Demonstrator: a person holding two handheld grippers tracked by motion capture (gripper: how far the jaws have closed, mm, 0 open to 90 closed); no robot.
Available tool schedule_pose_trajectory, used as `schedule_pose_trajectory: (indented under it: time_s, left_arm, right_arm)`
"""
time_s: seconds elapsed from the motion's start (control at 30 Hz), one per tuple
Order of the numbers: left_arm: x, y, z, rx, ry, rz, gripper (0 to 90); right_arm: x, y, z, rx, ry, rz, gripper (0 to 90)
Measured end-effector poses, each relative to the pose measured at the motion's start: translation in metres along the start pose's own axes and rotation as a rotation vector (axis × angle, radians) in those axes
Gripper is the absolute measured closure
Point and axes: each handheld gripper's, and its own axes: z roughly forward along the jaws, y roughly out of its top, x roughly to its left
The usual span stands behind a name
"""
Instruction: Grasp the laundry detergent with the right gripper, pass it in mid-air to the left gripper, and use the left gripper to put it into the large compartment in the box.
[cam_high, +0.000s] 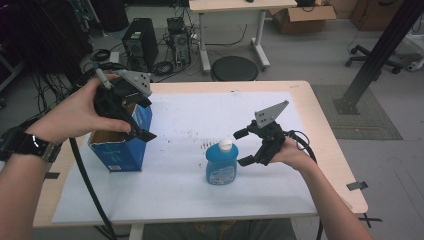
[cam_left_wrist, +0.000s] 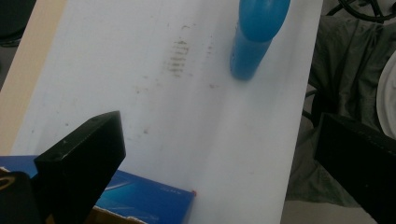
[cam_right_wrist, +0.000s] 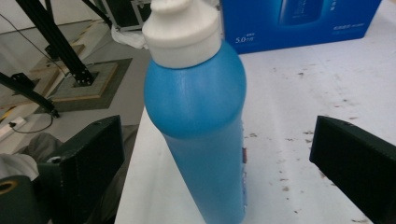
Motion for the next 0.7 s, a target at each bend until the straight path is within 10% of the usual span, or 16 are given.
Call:
schedule_pose_trajectory:
  time_s: [0.7]
  left_arm:
    - [0.0, -0.004, 0.004, 0.008, -0.011, -0.001, 3.1]
  right_arm:
    - [-0.001, -0.011, 0.04, 0.014, 0.022, 0.001, 4.5]
